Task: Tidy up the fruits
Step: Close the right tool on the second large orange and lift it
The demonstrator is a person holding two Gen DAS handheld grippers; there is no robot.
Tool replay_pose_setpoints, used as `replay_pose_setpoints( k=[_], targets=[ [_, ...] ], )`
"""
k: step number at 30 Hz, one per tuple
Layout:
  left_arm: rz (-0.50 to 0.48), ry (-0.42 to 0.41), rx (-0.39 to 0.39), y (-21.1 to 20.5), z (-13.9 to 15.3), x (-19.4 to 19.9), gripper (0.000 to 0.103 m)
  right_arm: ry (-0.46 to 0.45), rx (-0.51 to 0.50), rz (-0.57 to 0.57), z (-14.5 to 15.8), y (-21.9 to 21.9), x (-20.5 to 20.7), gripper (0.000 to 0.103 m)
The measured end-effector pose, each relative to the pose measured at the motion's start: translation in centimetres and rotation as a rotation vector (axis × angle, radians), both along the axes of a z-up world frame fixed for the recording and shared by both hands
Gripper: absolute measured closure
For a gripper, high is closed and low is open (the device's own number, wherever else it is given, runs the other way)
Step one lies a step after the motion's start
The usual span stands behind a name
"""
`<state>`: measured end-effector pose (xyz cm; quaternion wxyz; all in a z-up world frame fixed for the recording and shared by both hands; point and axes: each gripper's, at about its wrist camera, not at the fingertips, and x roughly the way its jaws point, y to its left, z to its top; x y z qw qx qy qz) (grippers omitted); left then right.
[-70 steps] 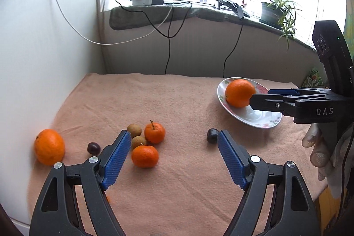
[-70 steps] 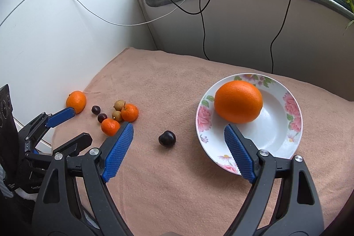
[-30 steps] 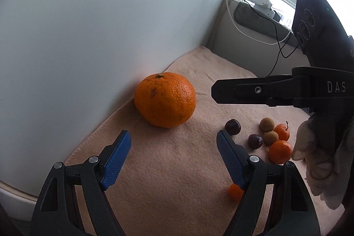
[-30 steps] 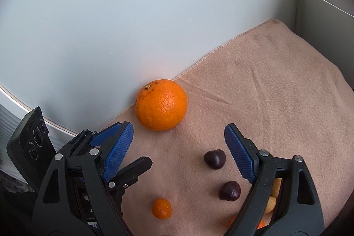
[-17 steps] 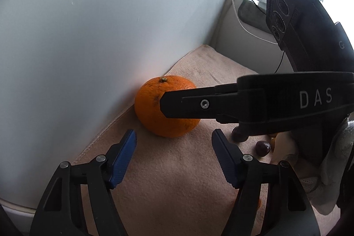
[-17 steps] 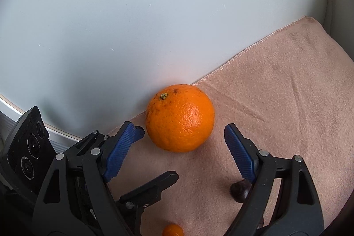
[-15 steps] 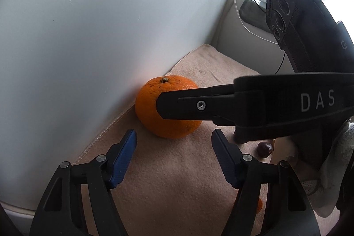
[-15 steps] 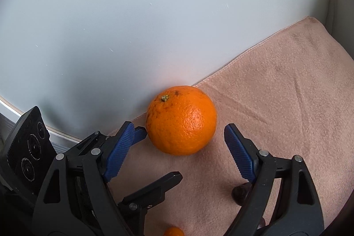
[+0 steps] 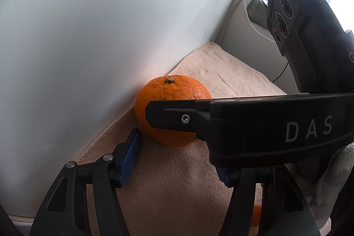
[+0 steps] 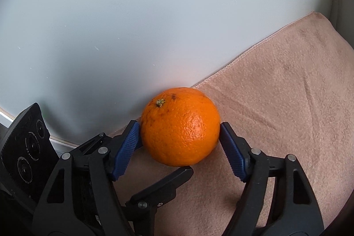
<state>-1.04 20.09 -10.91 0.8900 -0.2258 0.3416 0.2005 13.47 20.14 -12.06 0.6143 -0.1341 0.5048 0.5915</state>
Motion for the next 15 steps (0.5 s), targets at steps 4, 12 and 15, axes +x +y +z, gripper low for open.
replay_pose_setpoints(
  k=[4, 12, 15],
  targets=[
    [-0.008, 0.005, -0.011, 0.1, -0.1, 0.3, 0.044, -0.018, -0.003, 0.000, 0.1, -0.5, 0.0, 0.027],
    [-0.018, -0.001, -0.005, -0.2, 0.1, 0.3, 0.045, -0.050, 0.008, -0.015, 0.8, -1.8, -1.2, 0.028],
    [-0.026, -0.004, 0.002, -0.5, 0.3, 0.3, 0.045, -0.047, 0.016, -0.025, 1.1, -2.2, -1.2, 0.028]
  ],
)
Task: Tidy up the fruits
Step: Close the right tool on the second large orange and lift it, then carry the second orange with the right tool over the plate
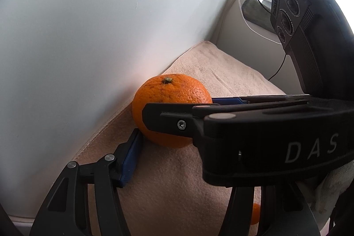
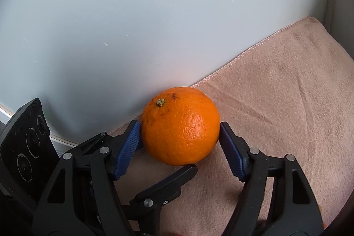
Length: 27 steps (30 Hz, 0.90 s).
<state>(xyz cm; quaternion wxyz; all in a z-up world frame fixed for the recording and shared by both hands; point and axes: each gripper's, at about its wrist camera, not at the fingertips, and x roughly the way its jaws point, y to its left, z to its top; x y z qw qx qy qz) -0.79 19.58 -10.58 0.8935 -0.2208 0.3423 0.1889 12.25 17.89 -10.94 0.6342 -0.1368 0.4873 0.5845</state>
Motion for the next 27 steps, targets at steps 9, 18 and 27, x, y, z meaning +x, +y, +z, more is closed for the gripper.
replay_pose_setpoints(
  k=[9, 18, 27],
  targets=[
    [-0.033, -0.031, 0.017, -1.6, 1.4, -0.1, 0.045, -0.018, 0.029, -0.037, 1.6, -3.1, -0.4, 0.028],
    [-0.073, -0.067, 0.036, -3.5, 3.1, -0.6, 0.045, -0.050, 0.052, -0.076, 3.4, -6.2, -1.0, 0.028],
    [-0.111, -0.094, 0.057, -5.6, 4.5, -1.1, 0.045, -0.065, 0.080, -0.114, 5.5, -9.3, -1.3, 0.028]
  ],
)
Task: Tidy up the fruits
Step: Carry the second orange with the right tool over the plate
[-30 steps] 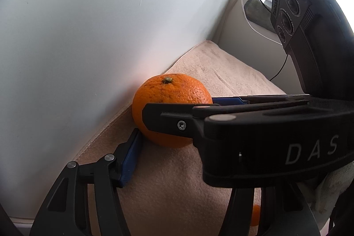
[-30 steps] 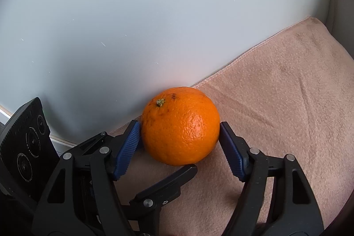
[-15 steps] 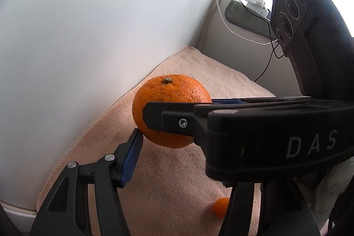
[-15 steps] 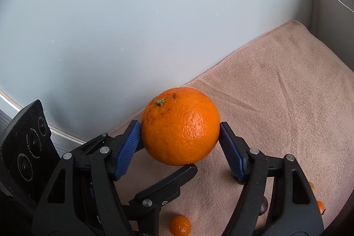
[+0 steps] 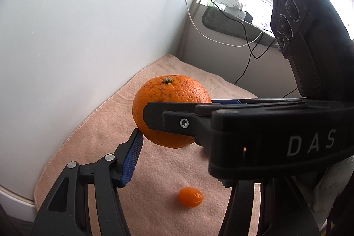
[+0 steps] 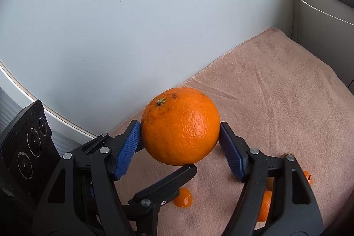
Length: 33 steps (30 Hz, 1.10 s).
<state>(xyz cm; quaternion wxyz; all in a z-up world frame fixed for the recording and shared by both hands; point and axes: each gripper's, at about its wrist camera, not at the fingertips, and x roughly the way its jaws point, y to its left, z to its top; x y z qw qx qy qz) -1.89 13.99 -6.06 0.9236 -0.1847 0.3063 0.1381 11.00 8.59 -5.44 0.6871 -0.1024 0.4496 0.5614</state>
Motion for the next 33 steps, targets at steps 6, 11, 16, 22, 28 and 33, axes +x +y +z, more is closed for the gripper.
replay_pose_setpoints(
  k=[6, 11, 16, 22, 28, 33],
  targets=[
    [-0.039, -0.018, 0.011, -2.1, 0.8, 0.0, 0.045, -0.022, 0.009, -0.034, 0.7, -1.8, -0.7, 0.028],
    [-0.082, -0.029, 0.017, -3.8, 1.3, 0.3, 0.045, -0.042, 0.018, -0.076, 1.5, -4.4, -0.9, 0.028],
    [-0.142, -0.036, 0.019, -6.0, 1.4, 1.4, 0.045, -0.043, 0.021, -0.139, 1.7, -7.5, -0.6, 0.028],
    [-0.231, -0.034, 0.021, -9.3, 1.7, 2.8, 0.045, -0.023, 0.041, -0.238, 1.8, -12.1, 0.2, 0.028],
    [-0.321, -0.036, 0.018, -12.9, 2.0, 5.4, 0.045, -0.024, 0.050, -0.332, 1.9, -17.0, 1.2, 0.028],
    [-0.398, -0.038, 0.013, -16.1, 2.3, 6.8, 0.045, -0.020, 0.060, -0.408, 2.1, -21.1, 1.8, 0.028]
  ],
)
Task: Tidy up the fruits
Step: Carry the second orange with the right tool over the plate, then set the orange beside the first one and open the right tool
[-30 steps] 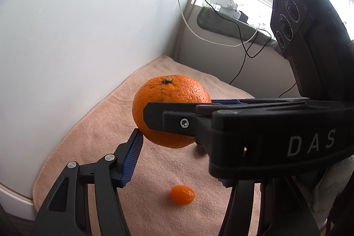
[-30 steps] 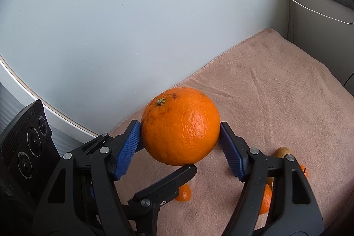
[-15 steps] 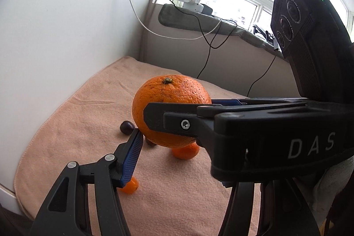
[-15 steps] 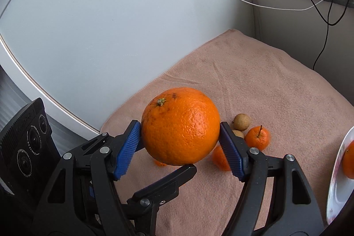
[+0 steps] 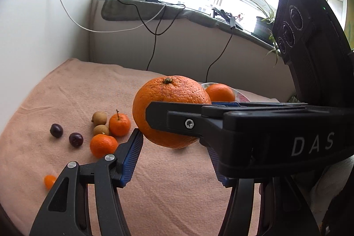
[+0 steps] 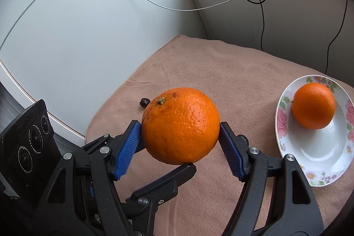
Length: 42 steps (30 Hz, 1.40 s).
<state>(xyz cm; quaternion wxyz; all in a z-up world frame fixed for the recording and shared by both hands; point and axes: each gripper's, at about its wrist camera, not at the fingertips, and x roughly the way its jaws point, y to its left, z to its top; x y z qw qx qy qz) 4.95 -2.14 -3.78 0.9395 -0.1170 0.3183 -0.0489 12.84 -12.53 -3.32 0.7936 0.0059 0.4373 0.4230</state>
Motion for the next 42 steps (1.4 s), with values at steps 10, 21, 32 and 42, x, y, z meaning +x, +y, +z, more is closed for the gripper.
replay_pose_setpoints(
  k=[10, 21, 32, 42],
  targets=[
    [-0.142, 0.019, -0.008, -6.1, -0.3, 2.5, 0.045, 0.025, 0.005, -0.145, -0.5, -7.7, 1.4, 0.028],
    [-0.247, 0.066, -0.025, -11.0, -1.2, 4.4, 0.045, 0.076, 0.006, -0.252, -2.0, -13.5, 3.1, 0.029],
    [-0.292, 0.107, -0.041, -13.4, -1.6, 6.3, 0.046, 0.140, 0.033, -0.312, -3.6, -16.2, 4.9, 0.028],
    [-0.287, 0.093, -0.027, -13.5, -1.6, 6.4, 0.050, 0.115, 0.042, -0.361, -3.2, -17.3, 5.5, 0.028]
  ],
)
